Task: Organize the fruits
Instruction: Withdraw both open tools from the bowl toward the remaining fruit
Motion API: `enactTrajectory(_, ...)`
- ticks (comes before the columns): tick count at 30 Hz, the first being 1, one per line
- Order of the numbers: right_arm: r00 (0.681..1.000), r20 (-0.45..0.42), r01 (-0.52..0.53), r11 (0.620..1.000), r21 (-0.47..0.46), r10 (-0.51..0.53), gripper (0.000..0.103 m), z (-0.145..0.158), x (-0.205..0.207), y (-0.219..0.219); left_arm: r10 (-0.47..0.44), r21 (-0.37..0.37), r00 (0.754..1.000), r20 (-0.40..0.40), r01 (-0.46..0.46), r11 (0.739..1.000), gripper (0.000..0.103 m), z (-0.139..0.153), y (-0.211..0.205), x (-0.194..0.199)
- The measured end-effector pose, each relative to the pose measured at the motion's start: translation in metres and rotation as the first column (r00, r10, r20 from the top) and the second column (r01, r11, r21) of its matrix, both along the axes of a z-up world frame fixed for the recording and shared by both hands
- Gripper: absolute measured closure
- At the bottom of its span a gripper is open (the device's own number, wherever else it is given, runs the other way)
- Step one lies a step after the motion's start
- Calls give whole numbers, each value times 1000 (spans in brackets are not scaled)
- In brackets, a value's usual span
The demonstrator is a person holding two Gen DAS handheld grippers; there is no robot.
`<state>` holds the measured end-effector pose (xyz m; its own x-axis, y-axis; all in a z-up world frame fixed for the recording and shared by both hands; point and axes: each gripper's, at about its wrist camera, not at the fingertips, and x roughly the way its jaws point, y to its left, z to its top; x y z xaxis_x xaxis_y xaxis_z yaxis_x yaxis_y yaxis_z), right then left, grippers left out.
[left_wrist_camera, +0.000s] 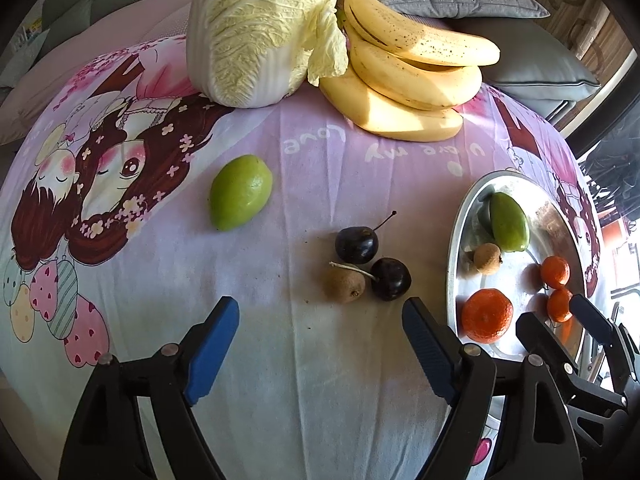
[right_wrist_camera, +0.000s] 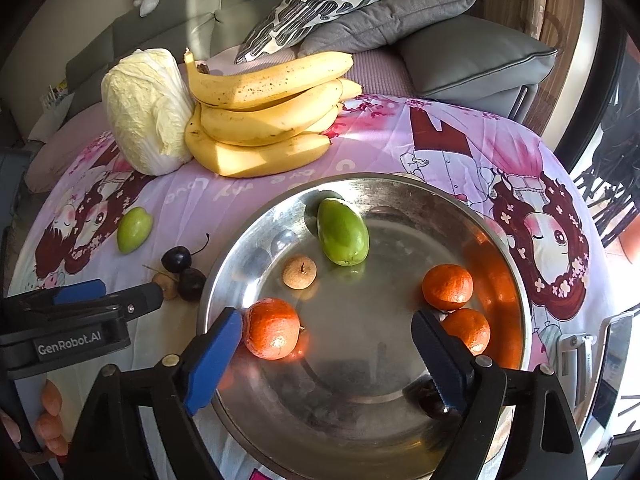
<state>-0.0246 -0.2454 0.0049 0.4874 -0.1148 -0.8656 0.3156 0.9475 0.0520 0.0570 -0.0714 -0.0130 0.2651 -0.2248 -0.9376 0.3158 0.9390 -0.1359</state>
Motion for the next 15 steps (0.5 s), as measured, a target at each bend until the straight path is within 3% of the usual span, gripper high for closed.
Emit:
enactTrajectory(4,1000,6,2,1000,-1,-2,3,1,0,1,2,-1,1000,8,-2,1000,16,0,2,1)
enactTrajectory(6,1000,6,2,1000,-2,-2,2,0,0,1,5,-3,1000,11,-5,1000,10,0,3,0)
enactTrajectory(15,1000,26,12,1000,-6,-12,0,2,-1,-1,19,-10,1000,8,-19,1000,10,0,5,2)
